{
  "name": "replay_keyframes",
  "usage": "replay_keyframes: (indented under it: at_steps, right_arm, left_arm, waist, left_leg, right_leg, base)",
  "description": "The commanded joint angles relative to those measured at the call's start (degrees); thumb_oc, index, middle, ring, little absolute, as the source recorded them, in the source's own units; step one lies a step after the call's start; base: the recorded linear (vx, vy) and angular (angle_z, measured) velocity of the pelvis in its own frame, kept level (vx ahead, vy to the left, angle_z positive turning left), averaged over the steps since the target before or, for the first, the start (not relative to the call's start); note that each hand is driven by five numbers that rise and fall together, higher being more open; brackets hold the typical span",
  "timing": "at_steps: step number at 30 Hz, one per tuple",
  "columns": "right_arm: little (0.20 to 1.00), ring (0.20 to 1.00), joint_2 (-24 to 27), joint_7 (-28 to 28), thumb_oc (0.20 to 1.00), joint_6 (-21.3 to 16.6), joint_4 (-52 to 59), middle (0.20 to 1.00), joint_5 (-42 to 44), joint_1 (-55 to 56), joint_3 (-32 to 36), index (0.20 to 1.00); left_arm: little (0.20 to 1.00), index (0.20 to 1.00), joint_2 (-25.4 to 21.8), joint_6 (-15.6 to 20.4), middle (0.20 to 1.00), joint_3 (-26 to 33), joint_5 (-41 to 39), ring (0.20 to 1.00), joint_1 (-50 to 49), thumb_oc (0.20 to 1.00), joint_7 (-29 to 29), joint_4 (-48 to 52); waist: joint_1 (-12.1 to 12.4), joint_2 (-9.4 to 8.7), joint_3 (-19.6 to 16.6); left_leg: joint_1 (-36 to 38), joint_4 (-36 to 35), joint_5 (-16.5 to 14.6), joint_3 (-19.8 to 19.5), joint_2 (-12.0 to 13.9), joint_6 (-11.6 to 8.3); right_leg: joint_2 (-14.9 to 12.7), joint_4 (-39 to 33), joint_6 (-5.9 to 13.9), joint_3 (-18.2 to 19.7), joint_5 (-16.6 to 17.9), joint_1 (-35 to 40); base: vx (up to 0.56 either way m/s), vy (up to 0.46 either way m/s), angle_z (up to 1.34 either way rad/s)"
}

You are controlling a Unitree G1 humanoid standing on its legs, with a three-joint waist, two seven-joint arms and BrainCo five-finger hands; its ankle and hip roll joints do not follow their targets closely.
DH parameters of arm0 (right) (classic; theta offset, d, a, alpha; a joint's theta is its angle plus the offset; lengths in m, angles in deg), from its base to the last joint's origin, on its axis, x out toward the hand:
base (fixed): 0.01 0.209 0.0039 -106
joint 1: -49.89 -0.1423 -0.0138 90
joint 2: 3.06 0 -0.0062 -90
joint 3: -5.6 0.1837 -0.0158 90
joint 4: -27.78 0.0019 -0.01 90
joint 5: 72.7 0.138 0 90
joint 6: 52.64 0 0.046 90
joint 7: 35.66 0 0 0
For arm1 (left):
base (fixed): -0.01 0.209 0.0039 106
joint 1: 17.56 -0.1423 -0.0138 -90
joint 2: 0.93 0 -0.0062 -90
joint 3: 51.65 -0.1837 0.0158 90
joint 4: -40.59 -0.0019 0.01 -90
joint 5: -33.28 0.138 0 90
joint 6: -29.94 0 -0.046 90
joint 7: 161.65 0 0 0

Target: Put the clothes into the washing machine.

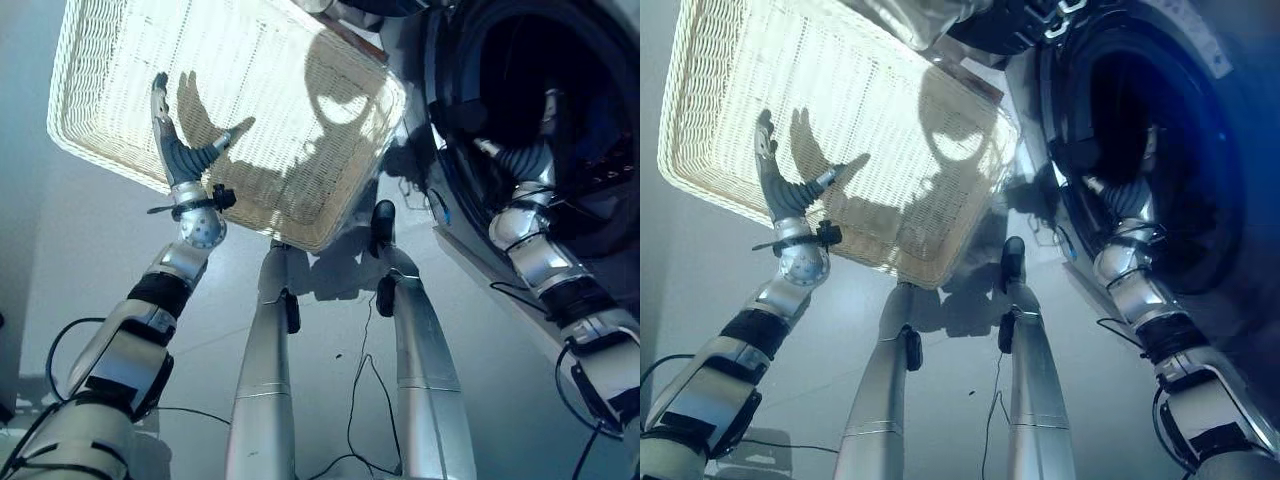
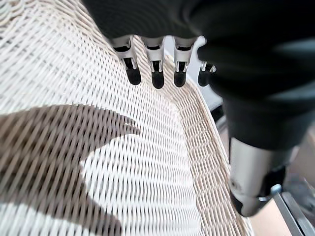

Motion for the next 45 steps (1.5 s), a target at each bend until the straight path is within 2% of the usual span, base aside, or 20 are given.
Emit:
replay_keyframes:
  at_steps: [1,8,11,18,22,24,27,29,30,31,32,33,35,36,39,40,41,42,45]
  right_arm:
    - [1.0,1.0,0.4,0.1,1.0,-1.5,4.3,1.0,-5.2,1.8,-1.5,1.0]
    - [1.0,1.0,-2.4,2.5,1.0,-2.9,5.6,1.0,-12.2,6.3,-4.8,1.0]
    - [1.0,1.0,-3.7,5.8,1.0,-5.7,5.0,1.0,-14.3,9.4,-6.3,1.0]
    - [1.0,1.0,-5.1,12.4,1.0,-12.3,2.5,1.0,-14.3,17.1,-9.6,1.0]
    - [1.0,1.0,-6.0,18.6,1.0,-16.2,-1.2,1.0,-10.8,23.8,-9.3,1.0]
    - [1.0,1.0,-6.5,21.0,1.0,-16.7,-2.2,1.0,-9.0,26.3,-9.0,1.0]
    - [1.0,1.0,-8.5,23.7,1.0,-17.2,-4.3,1.0,-6.3,31.7,-7.6,1.0]
    - [1.0,1.0,-10.6,27.2,1.0,-16.3,-6.5,1.0,-2.8,35.2,-5.6,1.0]
    - [1.0,1.0,-10.7,27.6,1.0,-16.1,-6.7,1.0,-1.6,35.5,-5.4,1.0]
    - [1.0,1.0,-12.9,30.8,1.0,-14.6,-9.9,1.0,1.8,38.1,-3.3,1.0]
    - [1.0,1.0,-13.6,32.4,1.0,-14.1,-11.7,1.0,2.9,38.7,-2.7,1.0]
    - [1.0,1.0,-15.7,36.7,1.0,-11.2,-17.5,1.0,7.6,40.2,-0.8,1.0]
    - [1.0,1.0,-17.2,38.4,1.0,-9.8,-22.1,1.0,10.4,40.9,0.5,1.0]
    - [1.0,1.0,-18.5,39.7,1.0,-7.5,-25.6,1.0,10.5,41.3,1.8,1.0]
    - [1.0,1.0,-20.4,40.2,1.0,-6.6,-31.7,1.0,10.5,41.6,3.3,1.0]
    - [1.0,1.0,-22.0,42.7,1.0,-2.3,-36.7,1.0,12.1,41.3,4.7,1.0]
    - [1.0,1.0,-22.6,43.4,1.0,-0.8,-38.9,1.0,11.9,41.1,5.5,1.0]
    - [1.0,1.0,-23.5,44.6,1.0,2.5,-42.0,1.0,12.5,40.9,6.5,1.0]
    - [1.0,1.0,-24.2,45.4,1.0,4.9,-45.2,1.0,12.9,40.7,7.9,1.0]
  left_arm:
    - [1.0,1.0,2.1,1.4,1.0,3.9,1.6,1.0,-0.1,1.0,-0.7,0.1]
    - [1.0,1.0,4.5,0.4,1.0,4.4,1.4,1.0,-5.6,1.0,-3.8,-0.3]
    - [1.0,1.0,5.4,0.1,1.0,5.0,1.2,1.0,-9.9,1.0,-6.2,-0.6]
    - [1.0,1.0,7.3,-0.5,1.0,4.8,2.3,1.0,-19.9,1.0,-11.3,-2.7]
    - [1.0,1.0,8.3,-0.6,1.0,4.2,3.0,1.0,-27.7,1.0,-15.9,-5.9]
    - [1.0,1.0,8.4,-1.0,1.0,3.8,2.9,1.0,-30.0,1.0,-17.4,-6.9]
    - [1.0,1.0,8.6,-2.0,1.0,3.7,2.7,1.0,-34.6,1.0,-21.0,-9.0]
    - [1.0,1.0,9.1,-3.5,1.0,4.6,2.9,1.0,-37.9,1.0,-24.0,-10.2]
    - [1.0,1.0,9.1,-3.8,1.0,4.7,2.7,1.0,-38.2,1.0,-24.4,-10.2]
    - [1.0,1.0,9.6,-5.2,1.0,5.7,2.8,1.0,-40.9,1.0,-27.6,-11.6]
    - [1.0,1.0,9.7,-5.3,1.0,5.8,3.0,1.0,-41.7,1.0,-28.5,-12.3]
    - [1.0,1.0,10.2,-6.1,1.0,5.9,3.2,1.0,-43.5,1.0,-31.5,-14.6]
    - [1.0,1.0,10.6,-6.4,1.0,6.2,3.2,1.0,-44.5,1.0,-33.1,-16.4]
    - [1.0,1.0,11.1,-7.7,1.0,6.5,3.0,1.0,-45.3,1.0,-35.2,-17.8]
    - [1.0,1.0,12.2,-8.9,1.0,6.7,5.0,1.0,-46.4,1.0,-36.7,-20.7]
    - [1.0,1.0,12.8,-9.6,1.0,6.9,5.5,1.0,-47.1,1.0,-38.5,-24.0]
    - [1.0,1.0,13.0,-9.9,1.0,7.2,5.9,1.0,-47.4,1.0,-39.2,-25.2]
    - [1.0,1.0,13.6,-11.7,1.0,7.5,5.5,1.0,-47.8,1.0,-41.2,-26.8]
    - [1.0,1.0,14.1,-12.2,1.0,8.2,5.7,1.0,-48.1,1.0,-42.8,-28.1]
  waist:
    - [0.3,-0.1,-1.5]
    - [0.4,-0.02,-1.5]
    - [0.9,-0.11,-1.5]
    - [2.5,0.09,-1.5]
    - [3.8,0.03,-1.5]
    - [4.1,-0.02,-2.8]
    - [4.4,-0.15,-6.9]
    - [4.3,-0.38,-9.9]
    - [4.3,-0.4,-10.1]
    - [4.4,-0.6,-13.0]
    - [4.4,-0.59,-14.0]
    - [4.6,-0.5,-16.5]
    - [4.8,-0.42,-17.9]
    - [5.0,-0.34,-19.2]
    - [5.6,-0.33,-21.2]
    - [5.9,-0.43,-22.5]
    - [6.0,-0.39,-23.0]
    - [6.2,-0.31,-23.9]
    - [6.4,-0.21,-24.6]
  left_leg:
    - [2.2,8.7,-11.4,1.9,-1.9,0.34]
    - [9.0,7.3,-11.4,1.8,-2.2,0.5]
    - [13.6,5.8,-11.4,1.5,-2.4,0.45]
    - [27.4,0.3,-10.8,1.2,-1.4,-0.1]
    - [40.2,-4.4,-10.8,0.7,-1.1,-0.72]
    - [43.0,-5.9,-10.8,0.6,-0.9,-0.96]
    - [47.7,-8.8,-10.6,0.7,-0.4,-1.43]
    - [50.2,-9.7,-10.5,0.7,-0.2,-1.56]
    - [50.4,-9.9,-10.5,0.6,-0.1,-1.57]
    - [52.5,-10.3,-10.6,0.7,0.1,-1.56]
    - [53.2,-10.5,-10.7,0.8,0.2,-1.54]
    - [55.0,-11.0,-10.9,0.8,0.4,-1.42]
    - [56.2,-11.3,-11.2,0.9,0.6,-1.42]
    - [57.2,-11.4,-11.4,0.9,0.7,-1.42]
    - [58.6,-11.4,-11.8,1.0,0.7,-1.29]
    - [59.9,-11.4,-12.3,1.4,0.9,-1.27]
    - [60.4,-11.4,-12.5,1.6,1.0,-1.27]
    - [61.3,-11.4,-12.9,1.9,1.0,-1.15]
    - [62.1,-11.4,-13.3,2.0,1.2,-1.08]
  right_leg:
    - [3.0,-11.2,5.23,-1.8,6.2,6.6]
    - [3.0,-12.1,5.22,-1.6,6.1,12.6]
    - [2.6,-13.3,5.32,-1.9,6.0,17.3]
    - [0.9,-17.1,5.9,-3.8,5.3,30.8]
    - [-0.5,-21.0,6.69,-4.2,4.7,44.1]
    - [-0.8,-22.6,6.81,-4.3,4.6,47.4]
    - [-1.1,-26.1,6.99,-4.7,4.7,53.2]
    - [-1.2,-27.3,7.1,-4.9,4.7,56.1]
    - [-1.2,-27.4,7.1,-4.9,4.7,56.4]
    - [-1.3,-28.2,7.21,-5.1,4.6,58.9]
    - [-1.3,-28.4,7.22,-5.2,4.6,59.8]
    - [-1.4,-29.2,7.22,-5.6,4.5,62.0]
    - [-1.4,-29.7,7.27,-5.8,4.4,63.5]
    - [-1.5,-30.3,7.32,-6.2,4.5,64.7]
    - [-1.6,-31.2,7.34,-6.7,4.7,66.5]
    - [-1.8,-31.9,7.29,-6.9,4.7,67.9]
    - [-1.8,-32.2,7.21,-6.9,4.6,68.5]
    - [-1.7,-32.4,7.06,-6.9,4.4,69.3]
    - [-1.7,-32.3,6.82,-6.7,4.0,70.2]
  base:
    - [-0.03,0.023,-0.04]
    - [-0.04,0.017,-0.02]
    - [-0.05,-0.02,-0.01]
    - [-0.02,-0.041,-0.01]
    - [0.02,-0.047,0.09]
    - [0.07,-0.026,0.04]
    - [0.13,-0.013,0.16]
    - [0.13,-0.01,0.05]
    - [0.19,-0.018,0.04]
    - [0.18,-0.012,0.05]
    - [0.3,-0.01,0.11]
    - [0.19,0.001,0.1]
    - [0.17,-0.001,0.13]
    - [0.19,-0.006,0.11]
    - [0.14,-0.008,0.09]
    - [0.14,-0.003,0.1]
    - [0.18,0.006,0.0]
    - [0.1,0.01,-0.02]
    - [0.08,0.008,-0.03]
